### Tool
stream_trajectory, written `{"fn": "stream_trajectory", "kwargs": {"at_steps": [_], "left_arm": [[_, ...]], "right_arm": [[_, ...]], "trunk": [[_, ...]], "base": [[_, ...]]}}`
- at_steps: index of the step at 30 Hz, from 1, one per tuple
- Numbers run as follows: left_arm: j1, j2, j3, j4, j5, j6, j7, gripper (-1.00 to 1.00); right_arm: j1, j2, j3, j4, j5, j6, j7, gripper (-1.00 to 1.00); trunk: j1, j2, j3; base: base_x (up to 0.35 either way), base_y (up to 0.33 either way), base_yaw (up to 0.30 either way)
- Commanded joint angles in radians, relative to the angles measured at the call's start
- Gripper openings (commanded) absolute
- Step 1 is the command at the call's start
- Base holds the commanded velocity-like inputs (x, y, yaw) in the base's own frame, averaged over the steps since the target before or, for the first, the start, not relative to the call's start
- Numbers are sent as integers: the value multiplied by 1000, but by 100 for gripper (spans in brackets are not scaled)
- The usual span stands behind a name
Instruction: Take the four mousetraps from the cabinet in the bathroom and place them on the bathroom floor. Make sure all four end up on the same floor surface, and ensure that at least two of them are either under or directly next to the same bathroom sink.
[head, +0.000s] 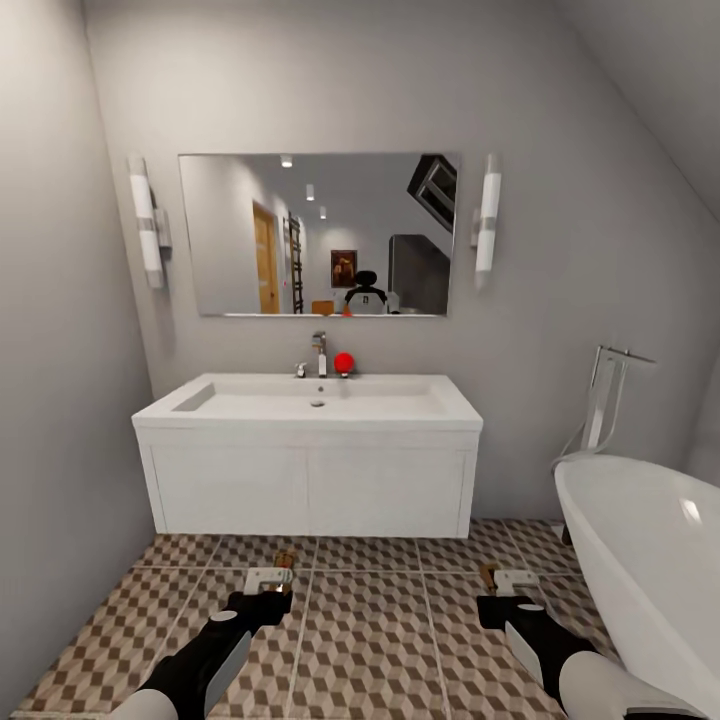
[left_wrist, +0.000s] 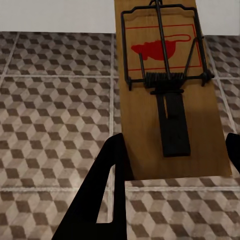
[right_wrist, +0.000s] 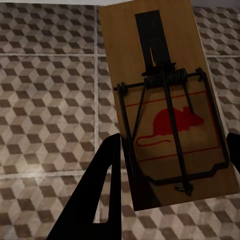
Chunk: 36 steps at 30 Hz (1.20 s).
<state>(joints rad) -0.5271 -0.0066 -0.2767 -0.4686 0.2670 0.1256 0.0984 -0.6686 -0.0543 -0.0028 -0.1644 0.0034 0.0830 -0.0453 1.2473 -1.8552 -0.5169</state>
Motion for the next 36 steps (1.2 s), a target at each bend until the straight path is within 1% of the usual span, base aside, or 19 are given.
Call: {"fn": "stream_trajectory", "kwargs": {"at_steps": [1, 4, 9, 31, 36], "left_arm": [[-1, 2, -9, -2, 9, 0, 11, -100], [-1, 3, -9, 0, 8, -22, 12, -100], [-1, 3, -9, 2, 9, -32, 12, -100], [-1, 4, -9, 4, 9, -28, 12, -100], [-1, 8, -9, 3, 9, -27, 9, -100]], "right_arm": [[0, 0, 0, -2, -1, 5, -1, -100], [0, 0, 0, -2, 0, 4, -1, -100], [0, 1, 0, -1, 1, 4, -1, -100], [0, 1, 2, -2, 5, -5, -1, -100], [0, -1, 4, -14, 6, 2, 1, -100]], "trunk": [[4, -8, -4], [15, -29, -14], [35, -64, -29], [119, -218, -98], [138, -253, -114]], "base": [[0, 0, 0], [0, 0, 0], [0, 0, 0], [0, 0, 0], [0, 0, 0]]}}
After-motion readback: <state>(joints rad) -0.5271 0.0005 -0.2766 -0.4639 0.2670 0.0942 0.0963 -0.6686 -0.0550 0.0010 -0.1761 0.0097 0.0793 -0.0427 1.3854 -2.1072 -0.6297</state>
